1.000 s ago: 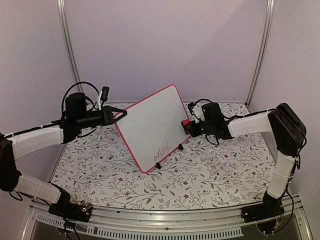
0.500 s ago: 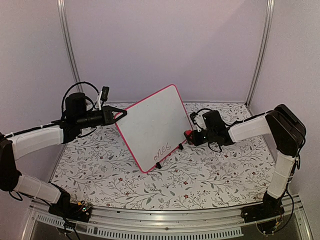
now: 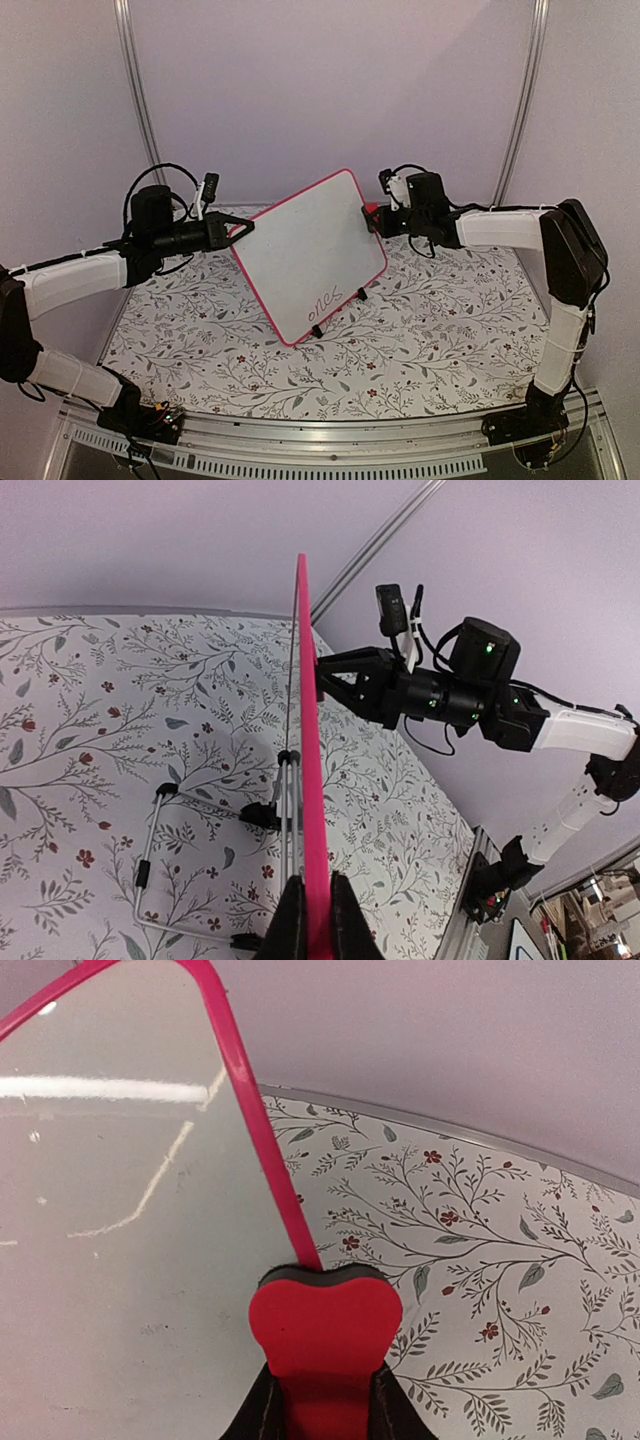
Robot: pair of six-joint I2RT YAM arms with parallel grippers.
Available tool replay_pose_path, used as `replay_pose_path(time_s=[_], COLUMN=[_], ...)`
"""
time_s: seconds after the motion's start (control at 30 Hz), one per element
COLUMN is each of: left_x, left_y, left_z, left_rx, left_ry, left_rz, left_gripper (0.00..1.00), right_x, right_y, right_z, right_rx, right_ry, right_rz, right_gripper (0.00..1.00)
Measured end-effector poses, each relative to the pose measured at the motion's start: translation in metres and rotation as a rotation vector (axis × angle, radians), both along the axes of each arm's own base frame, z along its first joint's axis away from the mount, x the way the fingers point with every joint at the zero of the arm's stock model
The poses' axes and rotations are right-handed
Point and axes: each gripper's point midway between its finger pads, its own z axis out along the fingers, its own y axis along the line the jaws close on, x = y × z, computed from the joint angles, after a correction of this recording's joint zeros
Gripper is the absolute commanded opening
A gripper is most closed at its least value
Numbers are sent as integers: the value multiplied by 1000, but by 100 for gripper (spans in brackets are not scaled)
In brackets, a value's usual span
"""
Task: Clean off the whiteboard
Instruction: Erase the whiteboard at the center of the board.
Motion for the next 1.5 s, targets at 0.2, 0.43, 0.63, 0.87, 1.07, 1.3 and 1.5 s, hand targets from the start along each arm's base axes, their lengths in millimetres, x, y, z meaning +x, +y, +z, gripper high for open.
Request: replay_pose_path(time_s=[0.2,0.43,0.63,0.87,1.07,1.3,1.5], left_x=[0,3,3,5,5,6,6], left_y=[0,1,1,2,3,3,3], left_z=[0,-2,-2,-3,-3,-3,-3], left_rx=[-2,-7,-7,-5,-5,-8,-7], left_ry=[5,21,22,22,24,31,28], left_rz=[4,19,22,33,35,41,39], left_gripper=[0,0,0,0,0,0,0], right_x=[-9,-42,-47,-38,-40,-57,-84], right_y=[2,-1,1,23,50,60,64], right_z=[-17,-70,-76,-44,-19,-31,-50], right_rx=[-4,-50,-54,-51,-36,-47,-61], right_ry=[26,101,110,78,22,8,27], right_rz=[24,43,47,78,124,139,170], right_gripper=[22,22,22,22,22,22,22])
